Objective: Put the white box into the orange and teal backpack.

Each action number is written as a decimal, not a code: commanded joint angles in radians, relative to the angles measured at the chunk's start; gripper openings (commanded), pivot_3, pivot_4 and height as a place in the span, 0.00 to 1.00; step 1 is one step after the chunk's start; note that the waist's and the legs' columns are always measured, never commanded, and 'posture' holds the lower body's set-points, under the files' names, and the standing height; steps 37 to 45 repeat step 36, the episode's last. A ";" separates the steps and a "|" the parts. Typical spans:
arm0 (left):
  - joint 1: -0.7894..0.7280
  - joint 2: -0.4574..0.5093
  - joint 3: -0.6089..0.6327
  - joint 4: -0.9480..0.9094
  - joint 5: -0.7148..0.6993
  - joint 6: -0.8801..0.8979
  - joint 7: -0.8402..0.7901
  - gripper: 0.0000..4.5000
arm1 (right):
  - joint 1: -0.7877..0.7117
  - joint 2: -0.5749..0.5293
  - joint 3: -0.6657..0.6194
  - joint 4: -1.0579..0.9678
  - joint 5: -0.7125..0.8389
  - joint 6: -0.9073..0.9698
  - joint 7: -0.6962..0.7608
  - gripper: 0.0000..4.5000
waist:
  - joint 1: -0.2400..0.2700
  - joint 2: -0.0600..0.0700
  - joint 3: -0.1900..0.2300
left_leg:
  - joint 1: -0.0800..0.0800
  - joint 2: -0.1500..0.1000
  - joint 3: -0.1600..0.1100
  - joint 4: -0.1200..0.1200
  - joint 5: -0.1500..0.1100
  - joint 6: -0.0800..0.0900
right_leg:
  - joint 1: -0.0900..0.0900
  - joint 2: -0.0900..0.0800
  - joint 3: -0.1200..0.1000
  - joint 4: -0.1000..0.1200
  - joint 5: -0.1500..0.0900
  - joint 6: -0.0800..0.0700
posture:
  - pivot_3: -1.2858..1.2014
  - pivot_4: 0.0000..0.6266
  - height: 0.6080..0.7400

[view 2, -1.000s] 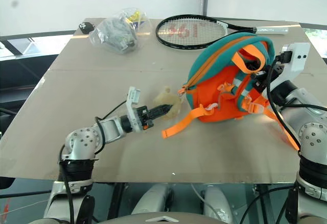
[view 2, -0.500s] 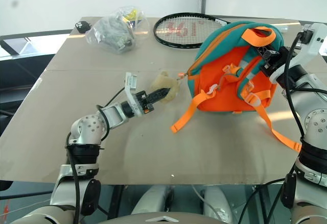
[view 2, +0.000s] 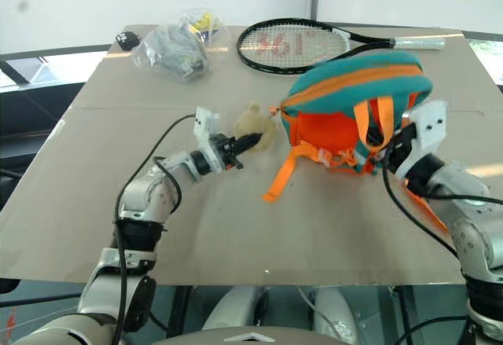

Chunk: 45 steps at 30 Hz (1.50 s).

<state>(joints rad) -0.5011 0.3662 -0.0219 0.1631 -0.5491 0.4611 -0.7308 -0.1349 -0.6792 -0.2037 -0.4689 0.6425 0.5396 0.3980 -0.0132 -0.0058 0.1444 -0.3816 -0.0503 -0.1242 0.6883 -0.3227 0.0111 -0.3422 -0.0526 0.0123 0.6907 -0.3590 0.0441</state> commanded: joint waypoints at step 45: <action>0.747 0.280 0.360 -0.545 -0.049 -0.047 -0.149 1.00 | 0.576 -0.094 -0.366 0.081 -0.150 -0.300 0.565 0.99 | 0.007 0.002 0.000 | 0.006 0.003 -0.006 -0.008 0.003 -0.002 | 0.007 -0.001 0.001 -0.012 0.000 0.000 | 0.52 0.24 1.00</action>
